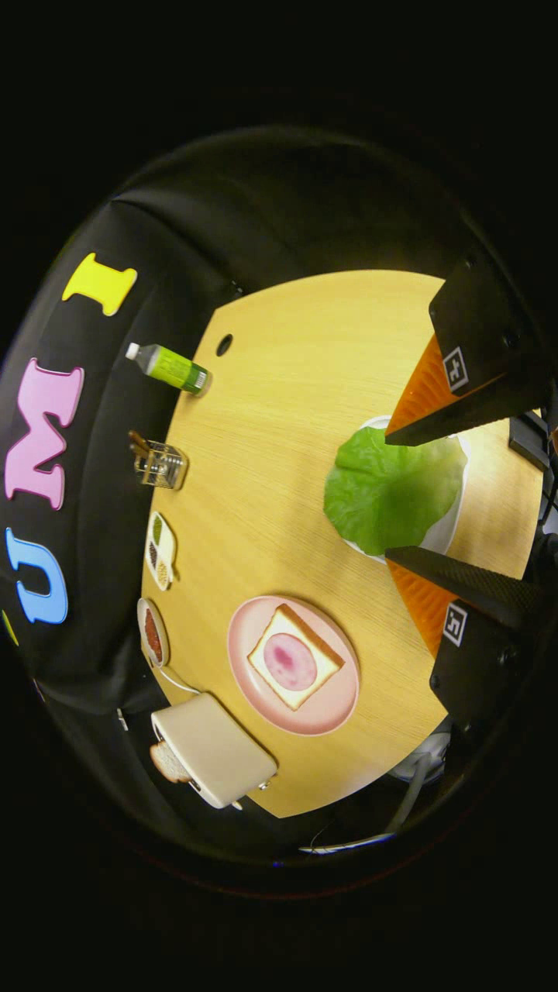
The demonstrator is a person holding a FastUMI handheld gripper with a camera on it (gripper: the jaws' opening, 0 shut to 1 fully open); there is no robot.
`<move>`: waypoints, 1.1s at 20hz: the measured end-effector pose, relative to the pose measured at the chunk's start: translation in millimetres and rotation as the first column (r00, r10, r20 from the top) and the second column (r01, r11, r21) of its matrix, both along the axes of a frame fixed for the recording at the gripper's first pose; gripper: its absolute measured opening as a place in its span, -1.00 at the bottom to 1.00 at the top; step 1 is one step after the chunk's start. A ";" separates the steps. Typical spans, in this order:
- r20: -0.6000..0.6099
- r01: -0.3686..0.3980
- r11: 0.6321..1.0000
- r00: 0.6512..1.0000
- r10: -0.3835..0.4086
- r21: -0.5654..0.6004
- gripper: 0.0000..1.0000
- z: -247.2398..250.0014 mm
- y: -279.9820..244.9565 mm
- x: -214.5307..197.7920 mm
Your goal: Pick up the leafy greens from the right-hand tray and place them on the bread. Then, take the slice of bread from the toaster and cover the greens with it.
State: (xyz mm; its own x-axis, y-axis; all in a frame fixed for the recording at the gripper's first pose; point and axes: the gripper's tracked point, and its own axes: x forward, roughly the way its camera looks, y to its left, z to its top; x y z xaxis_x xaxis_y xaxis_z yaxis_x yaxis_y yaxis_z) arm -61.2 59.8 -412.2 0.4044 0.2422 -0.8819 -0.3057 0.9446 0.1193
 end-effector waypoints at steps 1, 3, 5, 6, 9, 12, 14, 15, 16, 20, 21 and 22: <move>-0.025 0.006 1.000 1.000 -0.006 0.008 0.62 -12.4 2.6 1.5; -0.059 0.008 1.000 0.998 -0.007 0.007 0.61 -29.5 1.8 2.6; -0.096 0.002 1.000 0.995 -0.002 0.001 0.61 -45.3 0.2 2.2; -0.113 -0.001 1.000 0.994 0.002 0.005 0.61 -51.6 0.2 2.0; -0.168 -0.002 1.000 0.986 0.002 -0.002 0.61 -69.1 -1.6 -4.7; -0.191 0.037 0.999 0.981 -0.031 0.027 0.58 -65.4 -2.1 -6.0; -0.187 0.016 1.000 0.982 -0.011 0.021 0.33 -68.8 -2.2 -6.4; -0.184 0.010 1.000 0.983 -0.006 0.020 0.11 -69.2 -2.3 -5.8; -0.176 0.016 1.000 0.984 -0.012 0.021 -0.58 -67.9 -2.3 -4.9; -0.146 0.033 0.999 0.989 -0.031 0.010 -0.81 -58.3 -3.8 -8.0; -0.132 0.042 0.999 0.991 -0.039 0.018 -0.81 -51.5 -3.2 -6.8; -0.126 0.051 0.998 0.991 -0.047 0.033 -0.82 -43.2 -0.9 -6.5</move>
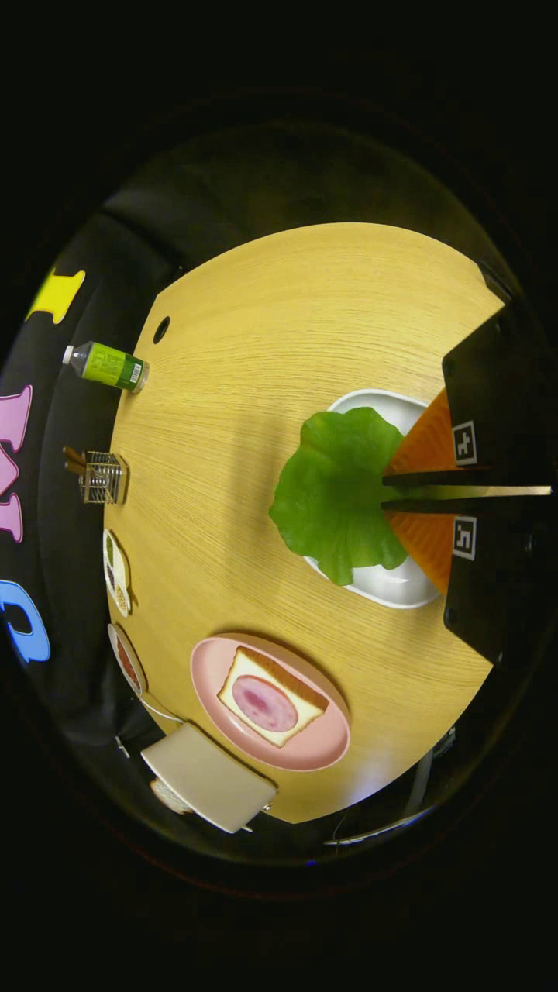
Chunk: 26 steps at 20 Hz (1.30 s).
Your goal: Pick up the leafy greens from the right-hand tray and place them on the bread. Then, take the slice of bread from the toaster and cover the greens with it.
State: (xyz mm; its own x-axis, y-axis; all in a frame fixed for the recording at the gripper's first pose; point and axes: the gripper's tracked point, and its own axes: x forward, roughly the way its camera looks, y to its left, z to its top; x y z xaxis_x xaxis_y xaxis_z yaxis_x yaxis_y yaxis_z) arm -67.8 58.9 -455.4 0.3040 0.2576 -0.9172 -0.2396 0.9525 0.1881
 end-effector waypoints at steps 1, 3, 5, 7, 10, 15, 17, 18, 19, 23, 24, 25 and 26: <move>0.008 0.010 1.000 1.000 -0.010 0.016 -0.81 9.1 2.9 0.3; 0.034 0.021 0.999 0.999 -0.023 0.040 -0.82 29.5 8.6 4.4; 0.054 0.014 0.997 0.998 -0.019 0.076 -0.82 52.7 21.8 6.5; 0.069 -0.012 0.994 0.998 0.005 0.107 -0.81 74.2 40.3 9.3; 0.101 -0.063 0.985 0.994 0.048 0.158 -0.82 106.7 79.7 14.8; 0.128 -0.152 0.967 0.983 0.128 0.203 -0.81 131.2 146.6 24.5; 0.117 -0.169 0.961 0.982 0.146 0.218 -0.81 130.7 169.5 27.1; 0.111 -0.176 0.961 0.982 0.155 0.214 -0.82 126.9 178.3 28.7; 0.106 -0.181 0.961 0.981 0.161 0.209 -0.81 122.8 184.7 31.0; 0.082 -0.182 0.960 0.982 0.168 0.213 -0.81 109.9 206.8 39.0; 0.078 -0.181 0.959 0.983 0.168 0.217 -0.81 108.5 211.0 40.6; 0.076 -0.182 0.959 0.983 0.169 0.217 -0.81 105.4 214.4 41.9; 0.073 -0.183 0.960 0.983 0.171 0.213 -0.81 102.1 216.5 42.6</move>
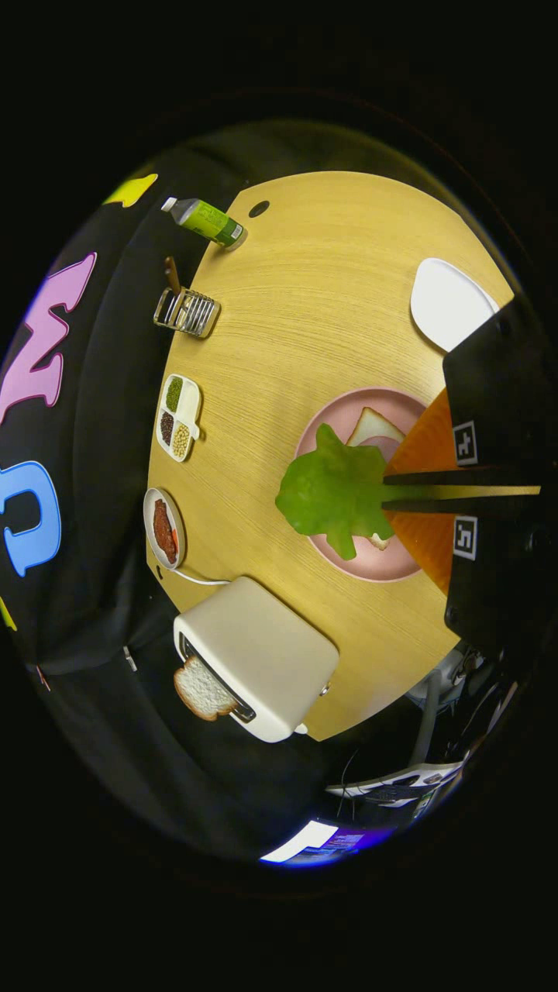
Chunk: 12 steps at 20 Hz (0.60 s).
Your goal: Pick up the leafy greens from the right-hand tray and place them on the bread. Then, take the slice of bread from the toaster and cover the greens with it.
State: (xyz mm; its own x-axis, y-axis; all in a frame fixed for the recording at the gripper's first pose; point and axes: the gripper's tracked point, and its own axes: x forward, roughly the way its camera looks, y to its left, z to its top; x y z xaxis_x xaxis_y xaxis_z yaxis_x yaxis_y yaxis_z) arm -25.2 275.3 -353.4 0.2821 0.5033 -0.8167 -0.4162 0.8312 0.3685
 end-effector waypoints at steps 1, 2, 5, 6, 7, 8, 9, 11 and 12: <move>-0.001 0.000 1.000 1.000 0.000 -0.007 -0.81 -2.1 0.4 1.2; -0.003 0.000 1.000 1.000 0.000 -0.006 -0.79 -2.8 1.9 3.1; -0.012 0.018 1.000 1.000 -0.018 0.002 0.12 -7.9 8.5 8.4; -0.002 0.026 1.000 1.000 -0.026 -0.009 0.54 -9.2 8.3 11.0; 0.007 0.026 0.999 1.000 -0.025 -0.020 0.65 -9.8 7.9 12.3; 0.013 0.019 0.999 1.000 -0.019 -0.030 0.85 -8.7 7.3 12.4; 0.022 0.012 0.999 1.000 -0.011 -0.035 0.88 -7.6 7.3 12.5; 0.034 0.001 1.000 0.999 0.000 -0.024 0.88 0.5 9.5 11.7; 0.038 -0.003 1.000 0.999 0.003 0.003 0.88 9.6 15.3 10.9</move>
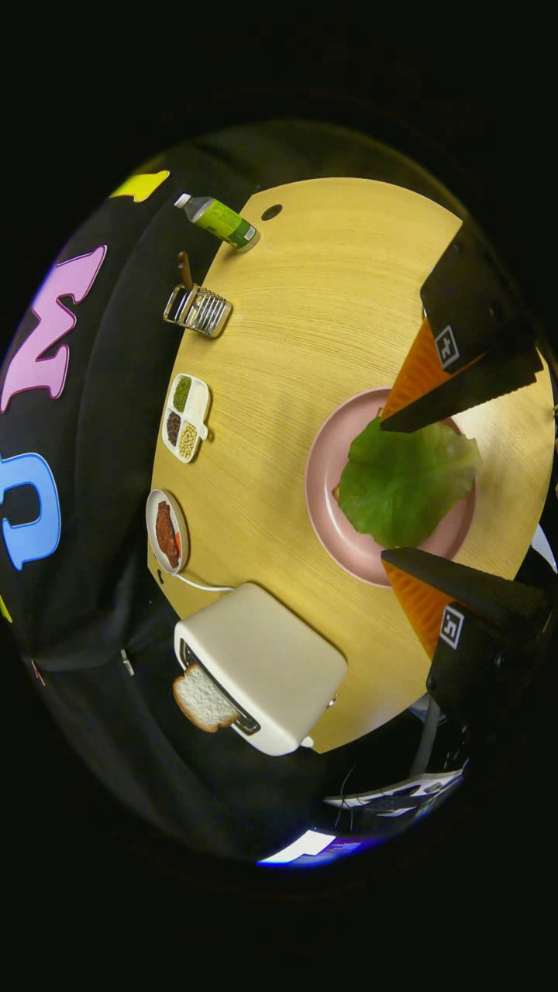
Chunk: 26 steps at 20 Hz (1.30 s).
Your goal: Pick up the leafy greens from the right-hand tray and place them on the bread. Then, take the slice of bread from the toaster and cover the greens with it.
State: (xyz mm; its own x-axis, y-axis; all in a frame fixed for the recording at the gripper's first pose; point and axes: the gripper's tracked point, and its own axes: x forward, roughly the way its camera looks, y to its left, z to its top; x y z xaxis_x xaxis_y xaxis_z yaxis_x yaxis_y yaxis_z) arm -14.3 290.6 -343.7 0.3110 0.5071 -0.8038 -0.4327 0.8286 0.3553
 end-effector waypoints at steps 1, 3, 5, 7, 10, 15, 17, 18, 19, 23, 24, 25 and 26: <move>0.014 0.004 1.000 1.000 -0.005 0.025 0.92 11.8 4.5 1.9; 0.072 0.002 0.997 0.997 -0.007 0.073 0.98 44.6 17.6 12.1; 0.134 -0.028 0.994 0.991 0.014 0.105 0.98 80.8 36.9 21.5; 0.183 -0.063 0.988 0.982 0.037 0.139 0.98 118.6 64.0 30.5; 0.208 -0.088 0.975 0.977 0.045 0.202 0.98 163.5 110.0 36.7; 0.168 -0.074 0.959 0.985 0.028 0.275 0.97 201.0 188.4 43.8; 0.150 -0.066 0.954 0.988 0.022 0.291 0.97 205.2 221.2 44.5; 0.147 -0.066 0.957 0.989 0.025 0.284 0.96 203.0 233.1 45.0; 0.149 -0.064 0.962 0.988 0.025 0.264 0.97 197.1 241.9 48.5; 0.124 0.016 0.979 0.991 -0.042 0.202 0.96 166.3 273.4 64.0; 0.092 0.037 0.981 0.994 -0.056 0.191 0.96 157.8 282.1 63.7; 0.067 0.051 0.982 0.996 -0.064 0.184 0.95 152.0 292.0 64.9; 0.061 0.056 0.983 0.996 -0.068 0.178 0.94 146.7 301.1 68.4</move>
State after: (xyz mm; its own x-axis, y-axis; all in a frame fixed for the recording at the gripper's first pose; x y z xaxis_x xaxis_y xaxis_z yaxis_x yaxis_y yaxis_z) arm 54.2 591.7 -197.1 0.3963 0.6164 -0.6805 -0.4099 0.7820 0.4696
